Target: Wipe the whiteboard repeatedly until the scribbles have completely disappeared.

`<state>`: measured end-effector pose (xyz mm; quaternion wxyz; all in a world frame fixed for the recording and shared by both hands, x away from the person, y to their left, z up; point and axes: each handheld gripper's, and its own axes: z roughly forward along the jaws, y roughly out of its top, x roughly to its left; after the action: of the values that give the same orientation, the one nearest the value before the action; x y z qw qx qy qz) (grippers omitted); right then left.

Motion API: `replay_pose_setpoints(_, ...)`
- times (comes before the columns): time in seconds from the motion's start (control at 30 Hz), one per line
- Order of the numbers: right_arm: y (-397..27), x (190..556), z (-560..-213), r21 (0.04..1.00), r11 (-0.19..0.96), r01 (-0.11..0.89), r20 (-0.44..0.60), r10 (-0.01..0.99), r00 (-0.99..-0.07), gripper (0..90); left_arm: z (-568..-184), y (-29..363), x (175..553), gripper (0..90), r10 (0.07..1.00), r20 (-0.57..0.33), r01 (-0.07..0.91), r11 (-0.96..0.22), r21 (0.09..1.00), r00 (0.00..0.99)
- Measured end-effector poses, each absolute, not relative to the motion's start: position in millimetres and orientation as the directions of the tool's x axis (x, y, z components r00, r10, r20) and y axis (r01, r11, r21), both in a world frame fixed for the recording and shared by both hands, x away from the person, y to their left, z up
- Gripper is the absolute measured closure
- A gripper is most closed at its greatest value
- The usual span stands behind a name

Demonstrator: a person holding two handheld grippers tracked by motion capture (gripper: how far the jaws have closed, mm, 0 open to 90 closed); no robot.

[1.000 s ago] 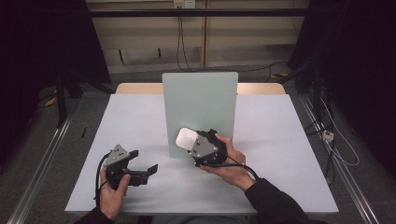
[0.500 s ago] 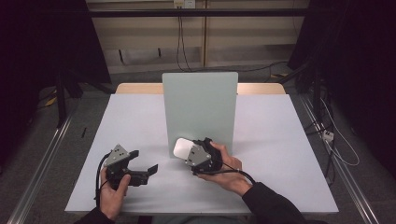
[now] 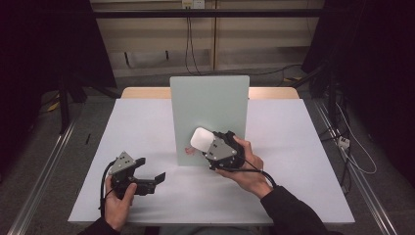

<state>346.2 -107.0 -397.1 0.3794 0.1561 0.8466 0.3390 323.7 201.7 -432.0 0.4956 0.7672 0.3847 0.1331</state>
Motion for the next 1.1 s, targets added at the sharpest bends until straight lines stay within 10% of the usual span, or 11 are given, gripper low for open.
replay_pose_setpoints(1.1,-149,338,-414,0.668,0.742,0.06,-0.484,0.494,-0.722,31.6,-432,201,324,4.2,0.722,-0.172,0.458,-0.22,0.861,0.67)
